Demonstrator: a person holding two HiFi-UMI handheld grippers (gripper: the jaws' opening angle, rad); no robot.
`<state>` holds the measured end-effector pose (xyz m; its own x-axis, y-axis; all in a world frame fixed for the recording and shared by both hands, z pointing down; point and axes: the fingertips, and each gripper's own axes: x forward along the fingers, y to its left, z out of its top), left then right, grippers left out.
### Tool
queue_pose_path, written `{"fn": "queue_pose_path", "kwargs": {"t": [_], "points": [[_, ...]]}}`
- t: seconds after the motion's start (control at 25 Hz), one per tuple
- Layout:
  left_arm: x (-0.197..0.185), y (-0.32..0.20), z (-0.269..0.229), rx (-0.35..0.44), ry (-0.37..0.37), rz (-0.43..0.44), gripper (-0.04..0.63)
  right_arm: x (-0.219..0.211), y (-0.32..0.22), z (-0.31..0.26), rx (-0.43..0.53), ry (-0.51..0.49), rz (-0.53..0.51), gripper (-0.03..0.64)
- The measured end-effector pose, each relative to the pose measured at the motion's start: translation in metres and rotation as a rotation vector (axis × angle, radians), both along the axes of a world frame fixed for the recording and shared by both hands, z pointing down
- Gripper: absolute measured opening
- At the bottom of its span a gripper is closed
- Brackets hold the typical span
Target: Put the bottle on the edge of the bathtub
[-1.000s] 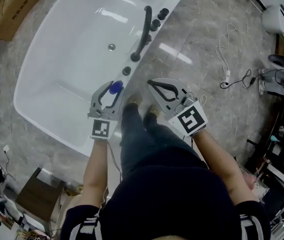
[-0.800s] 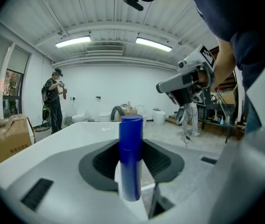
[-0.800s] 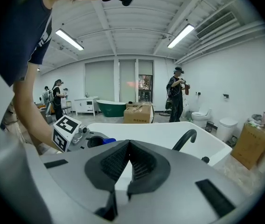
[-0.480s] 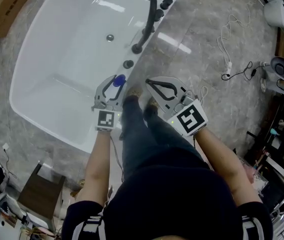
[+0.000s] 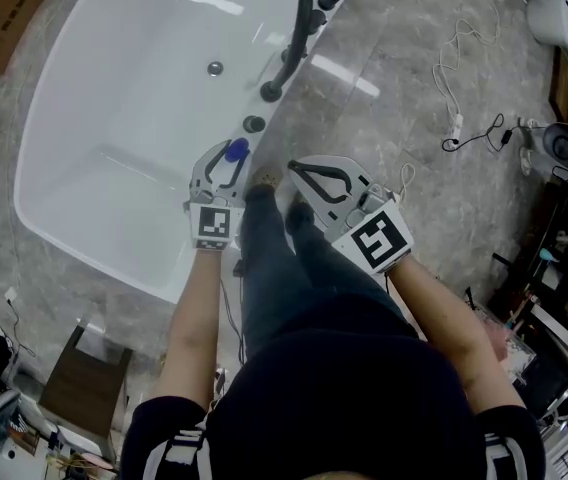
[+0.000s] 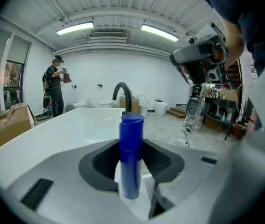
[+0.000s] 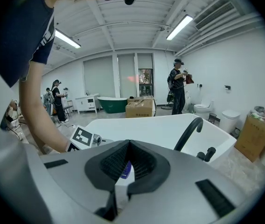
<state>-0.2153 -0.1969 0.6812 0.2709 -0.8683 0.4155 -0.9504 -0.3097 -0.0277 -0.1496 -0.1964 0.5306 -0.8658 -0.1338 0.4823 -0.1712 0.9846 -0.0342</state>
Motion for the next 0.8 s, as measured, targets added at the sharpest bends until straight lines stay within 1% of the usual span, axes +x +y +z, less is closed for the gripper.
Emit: {"fn": "queue_pose_path", "kwargs": {"t": [0.16,0.32,0.44,0.64,0.72,0.8], "points": [[0.002,-0.004,0.006,-0.007,-0.019,0.015,0.15,-0.001,0.0,0.0,0.0,-0.001,0.002,0.017],[0.005,-0.007,0.013,-0.008,-0.014,0.011,0.15,0.002,-0.001,0.003,0.001,0.013,0.0,0.017],[0.008,-0.008,0.016,-0.009,-0.025,0.021,0.15,0.003,0.001,0.005,-0.004,0.016,0.004,0.017],[0.005,0.001,0.033,-0.064,-0.036,0.019,0.15,0.001,0.004,0.002,-0.007,0.009,0.002,0.017],[0.005,-0.001,0.027,-0.038,-0.049,0.036,0.15,0.0,0.006,0.002,-0.008,0.008,0.002,0.017],[0.004,0.0,0.025,-0.021,-0.048,0.039,0.15,0.0,0.007,0.002,-0.007,0.01,-0.001,0.017]]}}
